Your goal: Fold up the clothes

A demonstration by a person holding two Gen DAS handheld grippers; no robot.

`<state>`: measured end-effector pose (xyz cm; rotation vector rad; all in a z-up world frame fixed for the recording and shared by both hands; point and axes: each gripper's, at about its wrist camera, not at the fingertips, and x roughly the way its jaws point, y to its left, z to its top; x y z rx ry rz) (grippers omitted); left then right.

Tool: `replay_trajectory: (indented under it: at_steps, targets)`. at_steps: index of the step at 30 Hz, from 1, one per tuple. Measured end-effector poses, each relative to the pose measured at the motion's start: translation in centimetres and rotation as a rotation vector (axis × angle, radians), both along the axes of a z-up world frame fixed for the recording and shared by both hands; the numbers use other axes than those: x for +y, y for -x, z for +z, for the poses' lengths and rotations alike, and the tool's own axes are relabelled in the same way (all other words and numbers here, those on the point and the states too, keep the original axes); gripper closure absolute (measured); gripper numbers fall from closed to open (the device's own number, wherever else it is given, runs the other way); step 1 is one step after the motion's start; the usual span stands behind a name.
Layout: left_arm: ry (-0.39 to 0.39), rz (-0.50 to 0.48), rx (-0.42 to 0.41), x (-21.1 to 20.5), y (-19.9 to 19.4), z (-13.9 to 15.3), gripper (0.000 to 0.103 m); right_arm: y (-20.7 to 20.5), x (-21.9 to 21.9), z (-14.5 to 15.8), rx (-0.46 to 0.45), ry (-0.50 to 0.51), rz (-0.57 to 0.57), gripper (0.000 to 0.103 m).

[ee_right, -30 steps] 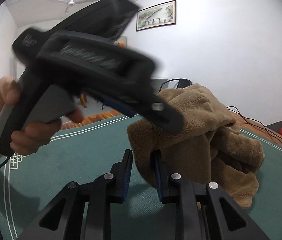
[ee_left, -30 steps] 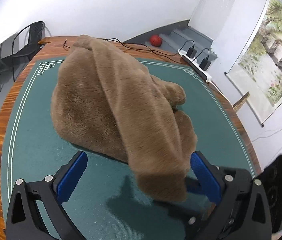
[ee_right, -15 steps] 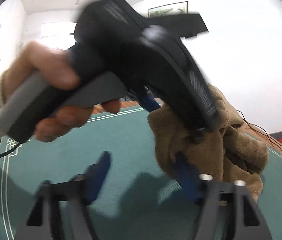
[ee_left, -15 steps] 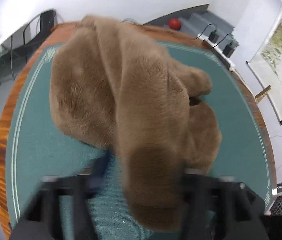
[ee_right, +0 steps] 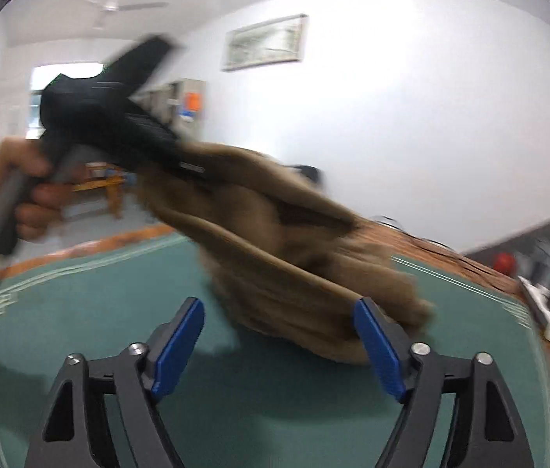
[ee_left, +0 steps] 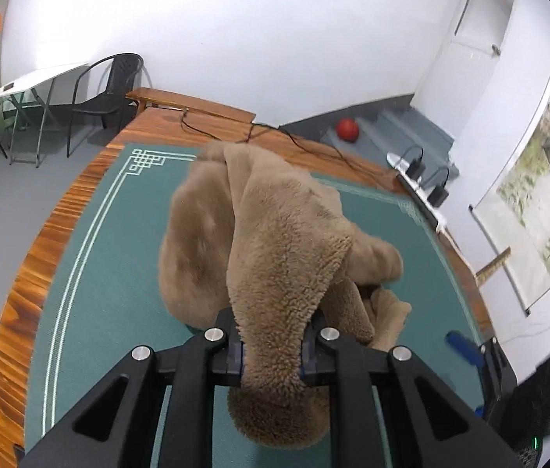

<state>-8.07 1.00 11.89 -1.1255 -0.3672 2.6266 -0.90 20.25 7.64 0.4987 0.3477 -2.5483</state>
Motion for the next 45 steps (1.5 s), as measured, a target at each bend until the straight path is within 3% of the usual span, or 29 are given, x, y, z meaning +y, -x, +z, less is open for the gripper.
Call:
replay_trajectory:
  at_steps: [6,15,19,28,33,34,36,38,39,45]
  targets:
    - [-0.099,0.035,0.016,-3.5,-0.2,0.1,0.085,2.8,3.0,-2.6,-0.067,-0.184,-0.095,0.021]
    - [-0.1,0.082,0.004,-6.6,-1.0,-0.7,0.085,7.2,-1.5,-4.4,-0.056,-0.3,0.068,0.021]
    - [-0.108,0.109,0.015,-8.3,-1.5,-0.7,0.085,9.5,-2.9,-5.0,-0.074,-0.271,0.121,0.021]
    - [-0.069,0.125,0.02,-10.0,-1.6,-1.4,0.085,14.6,-1.7,-5.3,-0.205,-0.097,0.158,0.02]
    - [-0.081,0.122,0.017,-10.3,-1.7,-1.6,0.085,16.9,-1.1,-6.8,-0.379,-0.002,0.236,0.021]
    - [-0.082,0.123,0.016,-10.3,-1.7,-1.6,0.085,17.0,-0.9,-7.1,-0.412,0.03,0.237,0.025]
    - [-0.093,0.121,0.007,-10.4,-1.7,-1.9,0.085,17.0,-0.4,-7.5,-0.433,0.067,0.221,0.061]
    - [-0.1,0.126,0.003,-10.4,-1.8,-1.9,0.085,17.0,0.5,-7.6,-0.412,0.079,0.189,0.076]
    - [-0.106,0.127,0.004,-10.4,-1.9,-1.8,0.085,16.8,0.9,-7.2,-0.394,0.091,0.174,0.081]
    - [-0.131,0.116,0.053,-9.7,-3.5,0.0,0.085,13.5,2.4,-0.9,-0.183,0.162,0.036,0.09]
